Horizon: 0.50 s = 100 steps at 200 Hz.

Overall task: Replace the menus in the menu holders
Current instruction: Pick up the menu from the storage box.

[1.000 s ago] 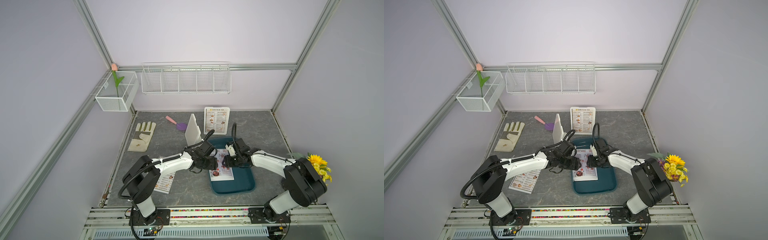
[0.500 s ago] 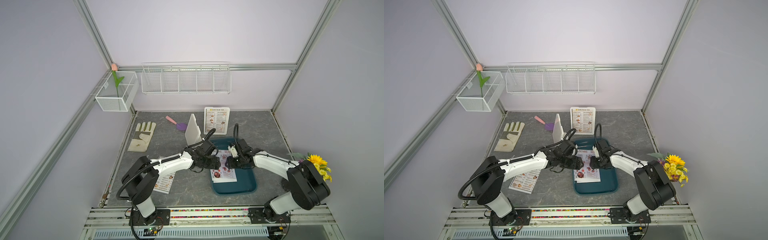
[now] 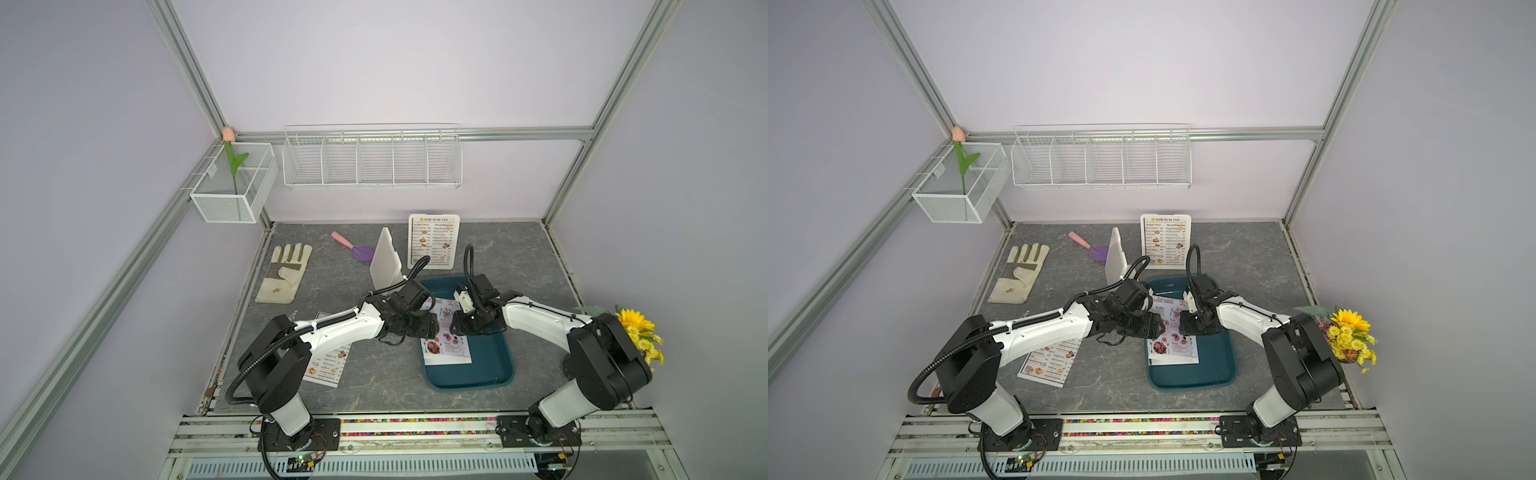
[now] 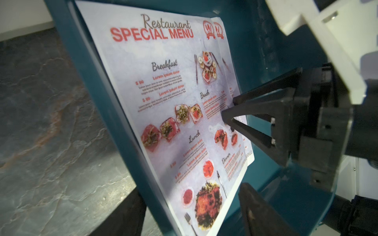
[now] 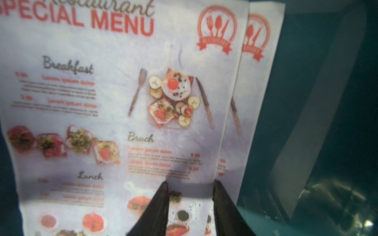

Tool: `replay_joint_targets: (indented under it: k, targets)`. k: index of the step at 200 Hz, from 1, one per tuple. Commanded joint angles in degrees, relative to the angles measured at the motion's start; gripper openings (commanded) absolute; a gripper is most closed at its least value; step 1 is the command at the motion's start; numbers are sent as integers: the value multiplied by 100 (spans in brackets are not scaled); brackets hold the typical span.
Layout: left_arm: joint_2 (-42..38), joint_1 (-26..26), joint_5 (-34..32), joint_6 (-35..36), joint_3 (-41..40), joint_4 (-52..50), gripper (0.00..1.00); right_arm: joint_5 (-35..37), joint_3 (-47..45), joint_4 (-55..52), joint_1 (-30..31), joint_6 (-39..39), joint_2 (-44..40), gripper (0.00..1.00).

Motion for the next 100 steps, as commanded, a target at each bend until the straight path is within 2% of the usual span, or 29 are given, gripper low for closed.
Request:
replay_joint_targets:
  k: [1,40,100]
  targets:
    - [-126,-41,-101,45,132,-161,73,-85,81,-262,21,-95,104,39]
    - [-110,-40,-308,58,235,-305,70,-372,67,-129,27,-155,-12,39]
    - [-3,-38,-456,-68,238,-213,58,-444,38,-75,35,-230,-53,39]
